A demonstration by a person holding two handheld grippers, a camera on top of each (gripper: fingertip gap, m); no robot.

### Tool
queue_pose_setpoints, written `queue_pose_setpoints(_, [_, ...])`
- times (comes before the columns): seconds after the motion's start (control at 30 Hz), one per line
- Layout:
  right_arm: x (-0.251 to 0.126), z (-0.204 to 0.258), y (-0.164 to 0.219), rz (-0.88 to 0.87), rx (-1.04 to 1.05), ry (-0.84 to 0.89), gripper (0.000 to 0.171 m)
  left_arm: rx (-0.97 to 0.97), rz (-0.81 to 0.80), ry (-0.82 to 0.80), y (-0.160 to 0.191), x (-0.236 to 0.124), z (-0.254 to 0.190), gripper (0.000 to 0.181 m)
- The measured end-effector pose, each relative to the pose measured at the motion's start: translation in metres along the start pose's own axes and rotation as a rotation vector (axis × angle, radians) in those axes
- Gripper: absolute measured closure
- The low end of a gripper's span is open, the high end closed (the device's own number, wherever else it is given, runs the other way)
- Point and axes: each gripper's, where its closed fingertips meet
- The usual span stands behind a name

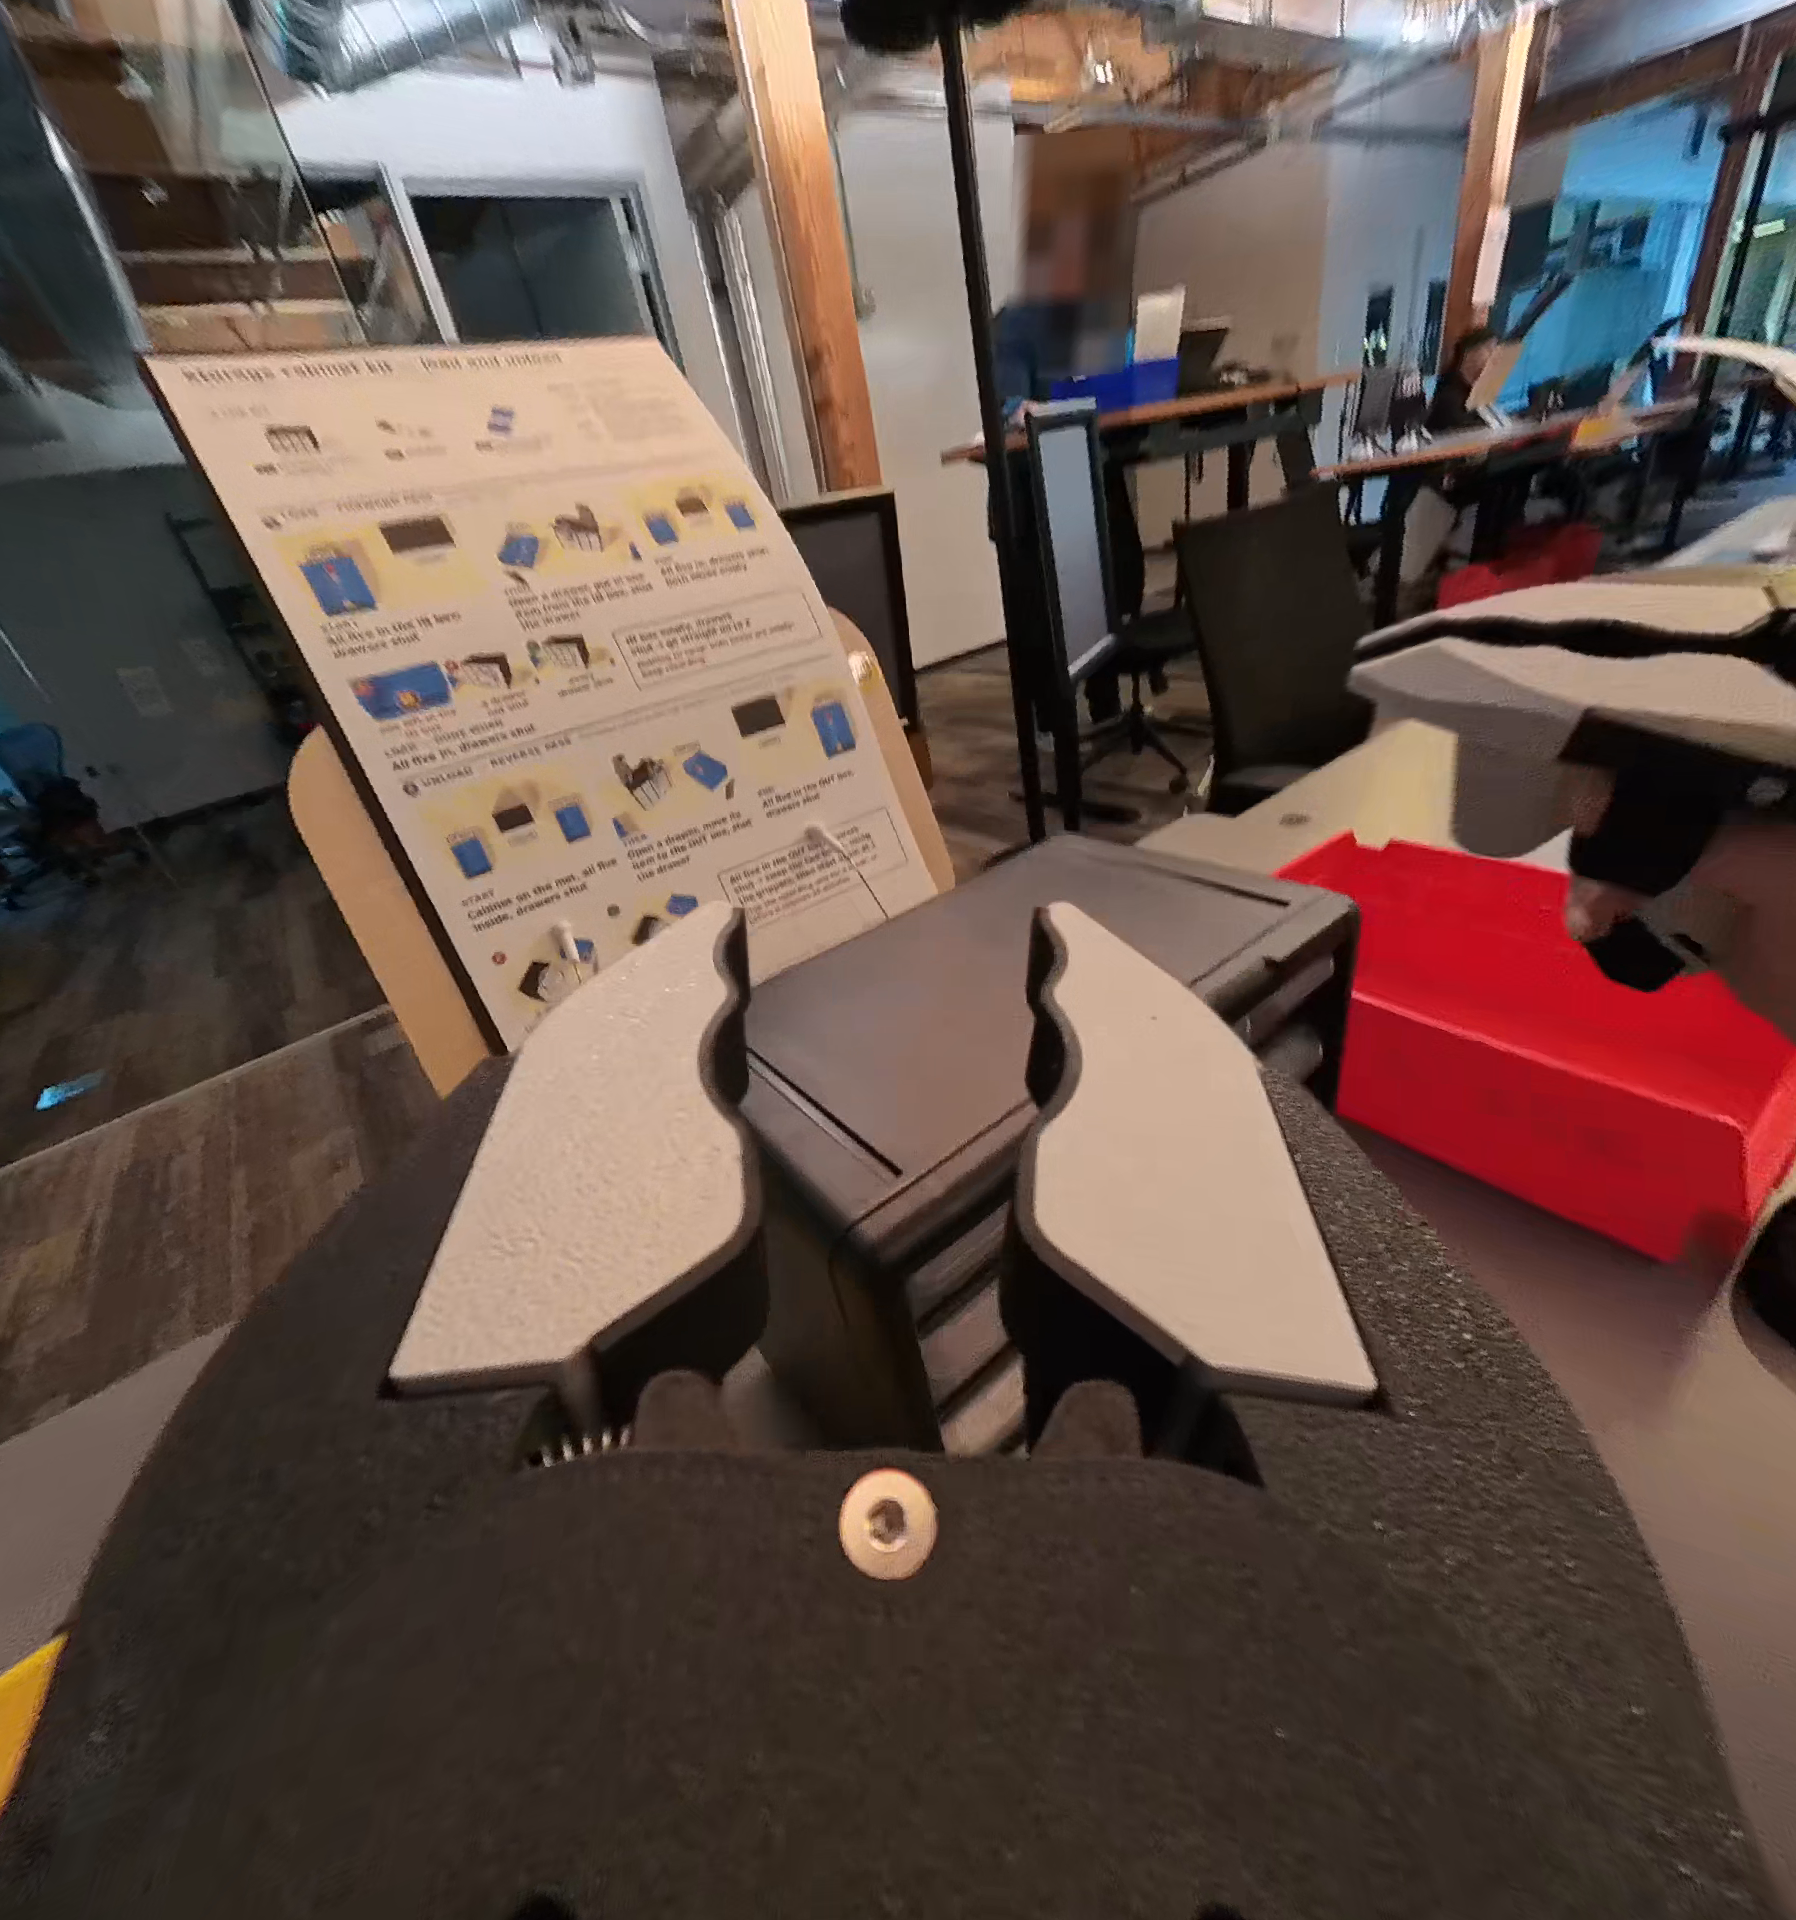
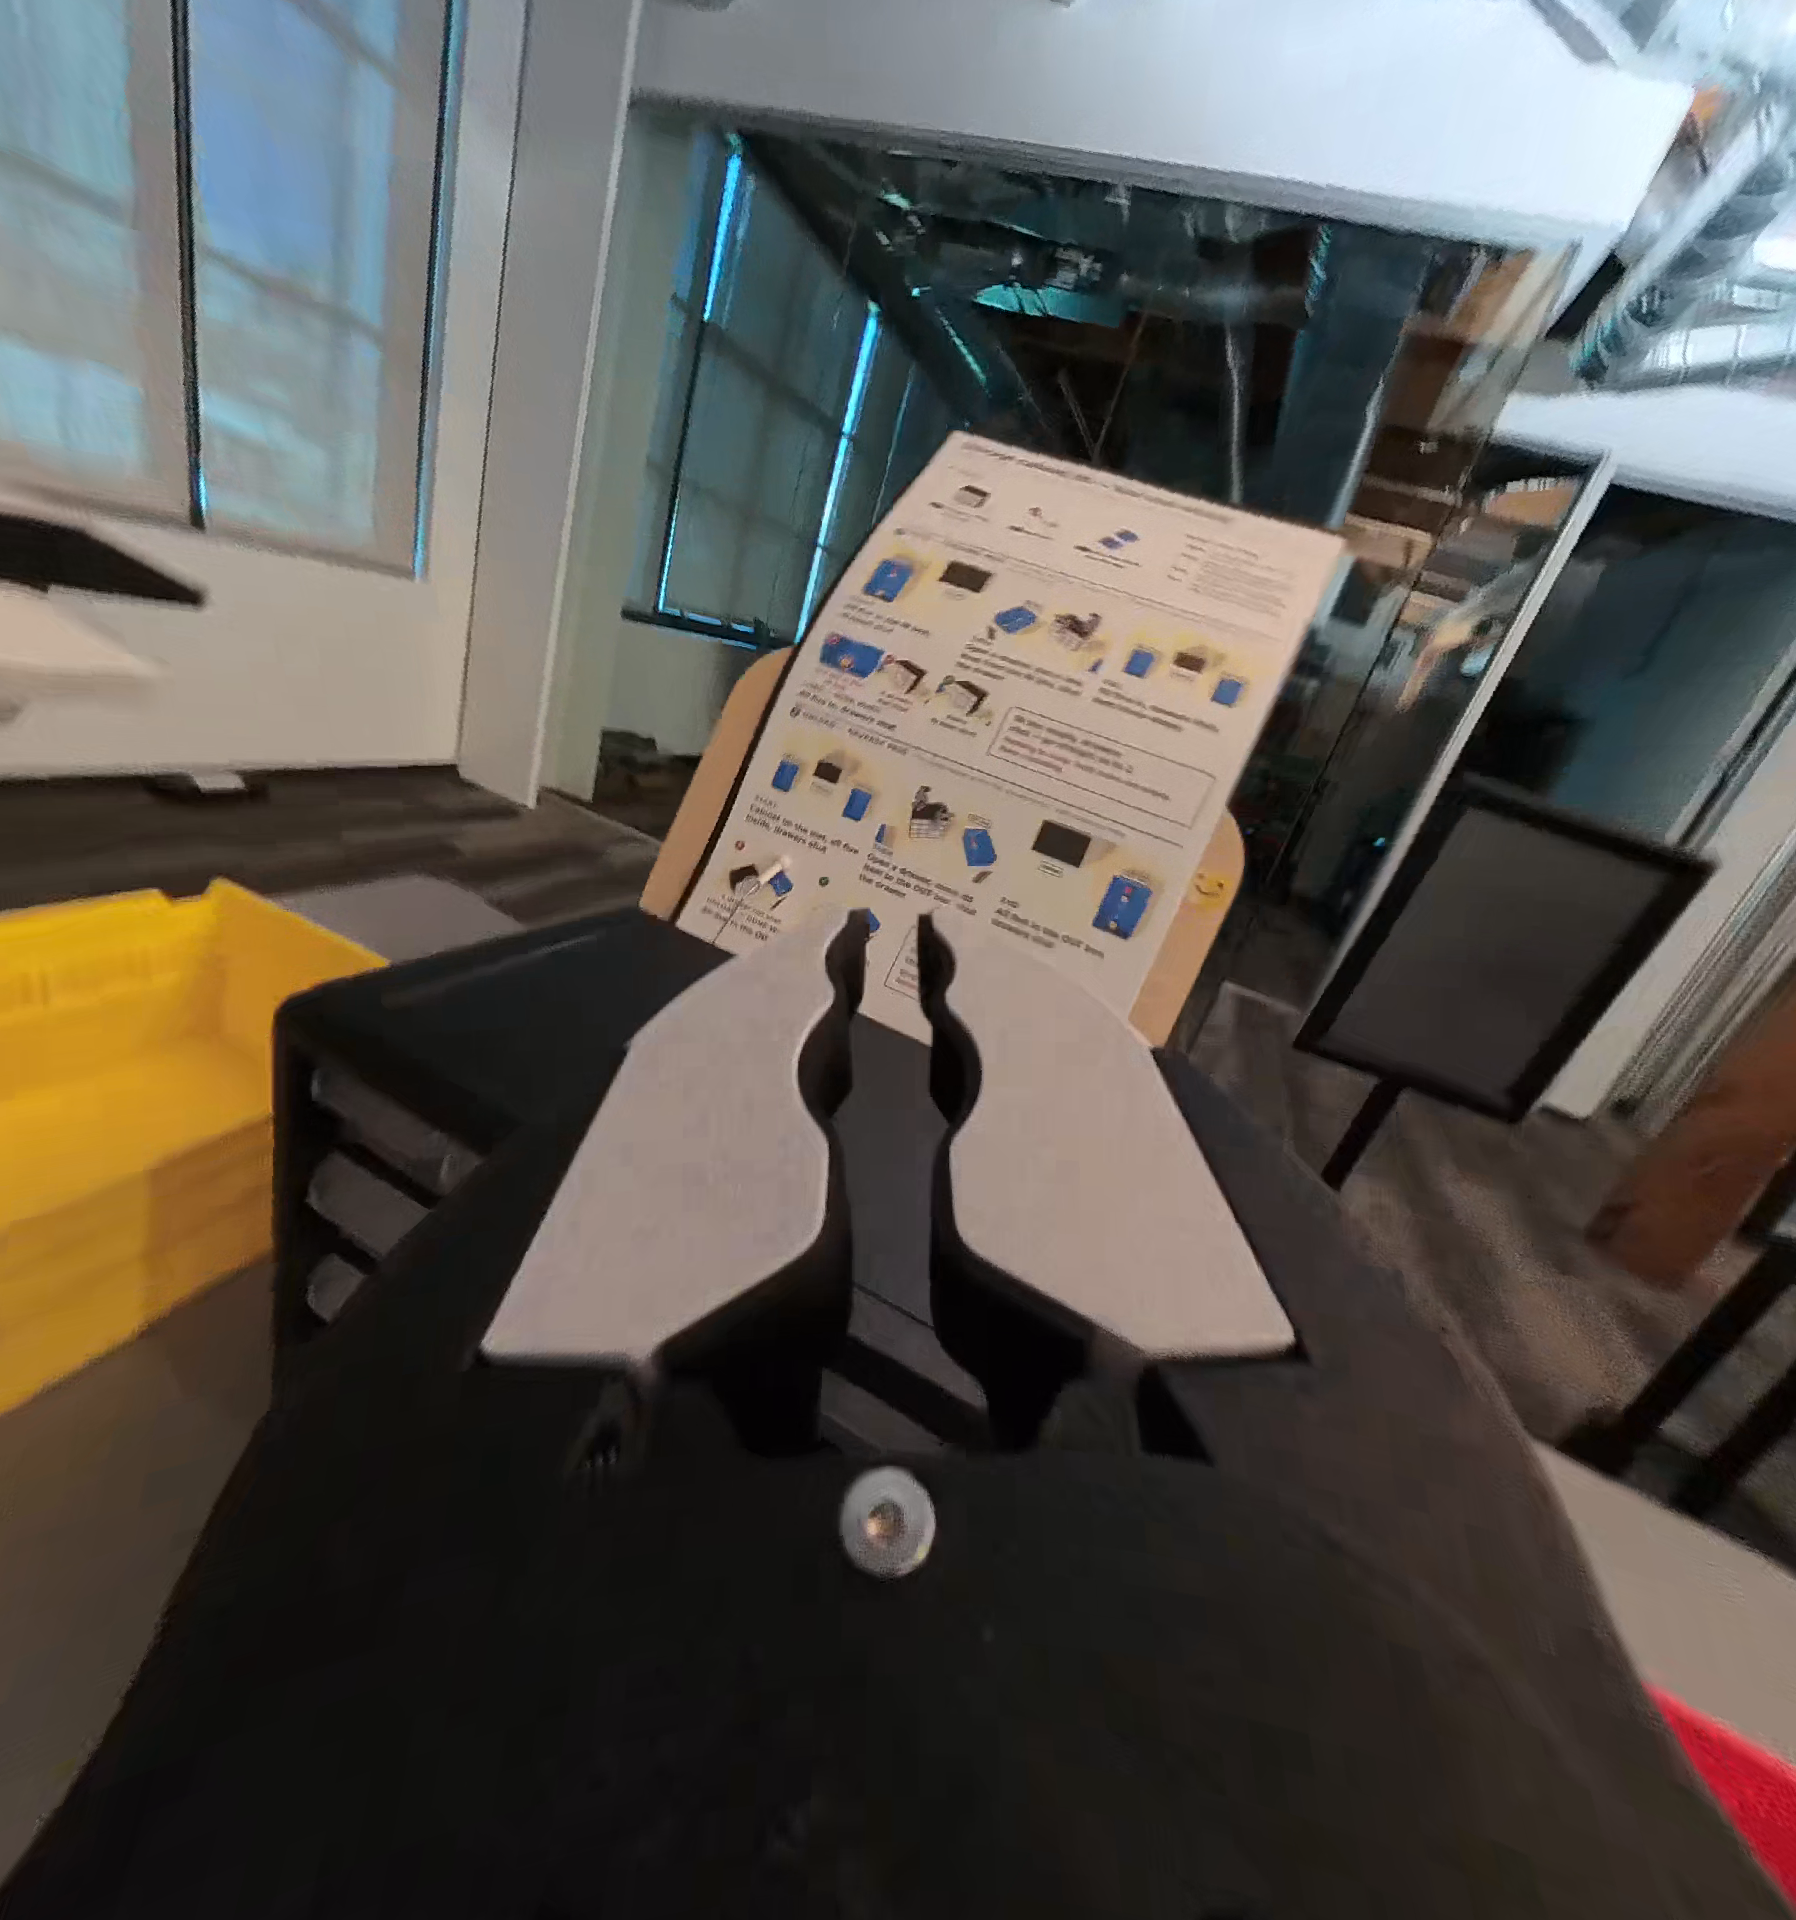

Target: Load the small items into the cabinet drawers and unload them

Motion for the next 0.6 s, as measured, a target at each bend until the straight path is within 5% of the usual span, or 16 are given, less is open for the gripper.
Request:
queue_pose_setpoints(0.27, [-0.002, -0.048, 0.035, 0.141, 0.268, -0.092, 0.161, 0.033, -0.032, -0.07, 0.0, 0.004, -0.002, 0.136])
queue_pose_setpoints(0.6, [0.002, -0.038, 0.041, 0.137, 0.065, -0.058, 0.148, -0.041, -0.018, 0.002, 0.007, 0.01, -0.003, 0.143])
Point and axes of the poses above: each gripper's, where its closed fingertips meet, x out along the fingers, y out of its underside, z = x × y across the jaws, and after that the axes turned 8 degrees about z, right-handed
